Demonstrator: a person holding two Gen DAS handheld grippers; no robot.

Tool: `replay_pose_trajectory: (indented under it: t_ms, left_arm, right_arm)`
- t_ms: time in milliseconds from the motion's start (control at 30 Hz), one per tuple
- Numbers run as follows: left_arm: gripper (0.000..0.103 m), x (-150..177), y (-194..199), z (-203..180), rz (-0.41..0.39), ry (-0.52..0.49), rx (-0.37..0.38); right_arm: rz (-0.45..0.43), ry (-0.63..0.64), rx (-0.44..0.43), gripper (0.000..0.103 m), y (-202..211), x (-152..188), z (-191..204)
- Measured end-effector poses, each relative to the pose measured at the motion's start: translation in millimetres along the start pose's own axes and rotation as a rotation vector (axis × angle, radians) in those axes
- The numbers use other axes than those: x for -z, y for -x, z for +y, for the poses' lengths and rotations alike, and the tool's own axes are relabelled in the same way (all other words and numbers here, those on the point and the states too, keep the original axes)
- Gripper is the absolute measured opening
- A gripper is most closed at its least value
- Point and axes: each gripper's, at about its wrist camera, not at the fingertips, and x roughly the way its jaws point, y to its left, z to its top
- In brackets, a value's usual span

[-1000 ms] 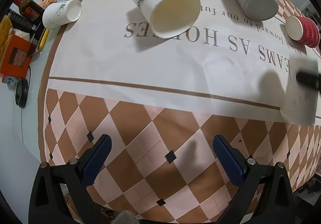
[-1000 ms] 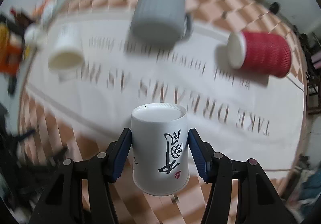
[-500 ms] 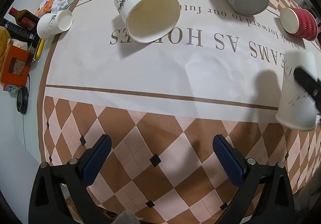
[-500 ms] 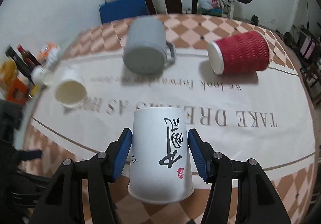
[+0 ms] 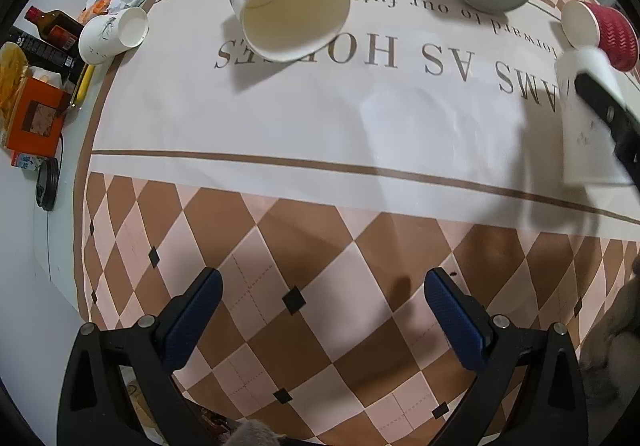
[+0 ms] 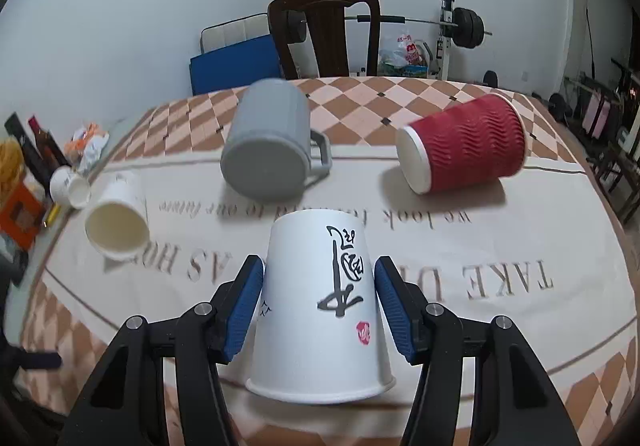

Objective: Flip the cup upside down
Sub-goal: 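Lower the inverted white cup onto the cloth and open the right gripper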

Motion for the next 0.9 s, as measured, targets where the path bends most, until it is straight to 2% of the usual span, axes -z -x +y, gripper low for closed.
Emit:
replay_pose_trajectory:
  t_ms: [133,167,233,333,433,467,533,600,667,767,867,900]
  left_arm:
    - [0.103,2,3,-1,-0.002,-0.009,0.000]
    - [0.103,2,5,-2,-0.005,-0.010,0.000]
    - [0.103,0,8,-2,-0.007,-0.005,0.005]
    - [0.103,-6,14,2,-0.013,0.010,0.018]
    - [0.103,-8,17,5,-0.016,0.030,0.031]
    - [0.103,-11,18,4,-0.016,0.036,0.033]
    - [0.103,-12,18,5,-0.015,0.042,0.037]
    - [0.103,-15,19,4,-0.014,0.044,0.035]
    - [0.103,-17,20,4,-0.015,0.049,0.036]
    - [0.103,-27,11,12,-0.006,0.060,0.041]
    - [0.103,-30,4,10,0.001,0.063,0.042]
    - [0.103,-31,1,9,0.003,0.062,0.043]
  right_arm:
    - [0.131,-0.036,-0.010,0.061,0,4,-10]
    - [0.187,-0.056,-0.035,0.061,-1,-1,-14]
    - [0.306,-0.058,-0.024,0.070,-8,-10,-18]
    - [0.528,-0.085,-0.049,0.070,-26,-27,-29]
    - [0.660,-0.087,-0.050,0.070,-37,-41,-35]
    - [0.701,-0.087,-0.071,0.070,-41,-45,-36]
    - [0.770,-0.073,-0.102,0.059,-50,-48,-34]
    - [0.743,-0.064,-0.123,0.060,-50,-54,-31]
    - [0.663,-0.057,-0.130,0.060,-43,-63,-27]
    - [0.435,-0.080,-0.146,0.060,-26,-75,-24]
    - [0.173,-0.108,-0.138,0.060,-8,-73,-24]
    - [0.110,-0.108,-0.127,0.060,-5,-72,-24]
